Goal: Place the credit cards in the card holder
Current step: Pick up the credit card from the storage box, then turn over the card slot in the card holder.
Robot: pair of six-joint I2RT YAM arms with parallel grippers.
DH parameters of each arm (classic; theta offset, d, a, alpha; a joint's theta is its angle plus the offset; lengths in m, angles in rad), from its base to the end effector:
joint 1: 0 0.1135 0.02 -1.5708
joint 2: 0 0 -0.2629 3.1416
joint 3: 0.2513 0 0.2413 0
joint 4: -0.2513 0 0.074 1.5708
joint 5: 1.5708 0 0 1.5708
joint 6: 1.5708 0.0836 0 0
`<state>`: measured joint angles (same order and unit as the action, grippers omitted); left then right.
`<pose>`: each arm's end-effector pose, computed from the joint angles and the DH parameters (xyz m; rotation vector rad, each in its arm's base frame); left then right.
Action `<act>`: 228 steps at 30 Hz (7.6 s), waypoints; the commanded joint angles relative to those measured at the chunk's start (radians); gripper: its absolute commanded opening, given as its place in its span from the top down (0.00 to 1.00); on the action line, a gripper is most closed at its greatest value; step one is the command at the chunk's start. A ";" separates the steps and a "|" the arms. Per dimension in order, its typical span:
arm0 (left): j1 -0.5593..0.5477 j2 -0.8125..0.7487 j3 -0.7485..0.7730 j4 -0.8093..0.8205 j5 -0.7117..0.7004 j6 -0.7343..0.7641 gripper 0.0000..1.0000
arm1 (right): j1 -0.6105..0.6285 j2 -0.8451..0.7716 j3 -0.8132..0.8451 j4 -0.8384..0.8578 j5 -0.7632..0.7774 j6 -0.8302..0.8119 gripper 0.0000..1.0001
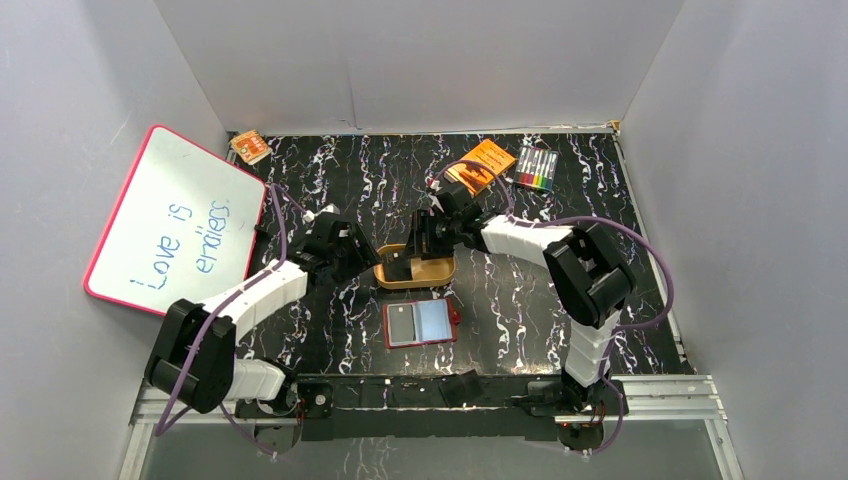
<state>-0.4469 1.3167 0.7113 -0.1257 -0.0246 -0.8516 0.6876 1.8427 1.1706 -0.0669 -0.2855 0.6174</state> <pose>0.2692 -0.1267 0.1791 -0.4924 2.3352 -0.6207 0.3134 0.2878 0.1643 -0.2443 2.4727 0.9482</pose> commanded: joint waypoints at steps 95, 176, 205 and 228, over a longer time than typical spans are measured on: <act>-0.538 -0.054 0.053 -0.098 -0.122 -0.065 0.29 | -0.072 -0.951 -0.706 -0.210 -0.202 0.281 1.00; -0.582 0.105 0.118 -0.198 -0.256 -0.072 0.47 | -0.059 -0.594 -0.631 0.016 -0.383 0.088 1.00; -0.621 0.332 0.164 -0.251 -0.272 0.049 0.70 | -0.050 -0.878 -0.608 -0.269 -0.136 0.089 1.00; -0.621 0.237 0.096 -0.227 -0.314 -0.009 1.00 | 0.054 -0.603 -0.511 -0.112 -0.218 0.071 1.00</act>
<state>-1.0622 1.5681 0.8452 -0.2825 -0.3378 -0.8555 0.7361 1.2095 0.6170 -0.2249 -0.5034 0.6991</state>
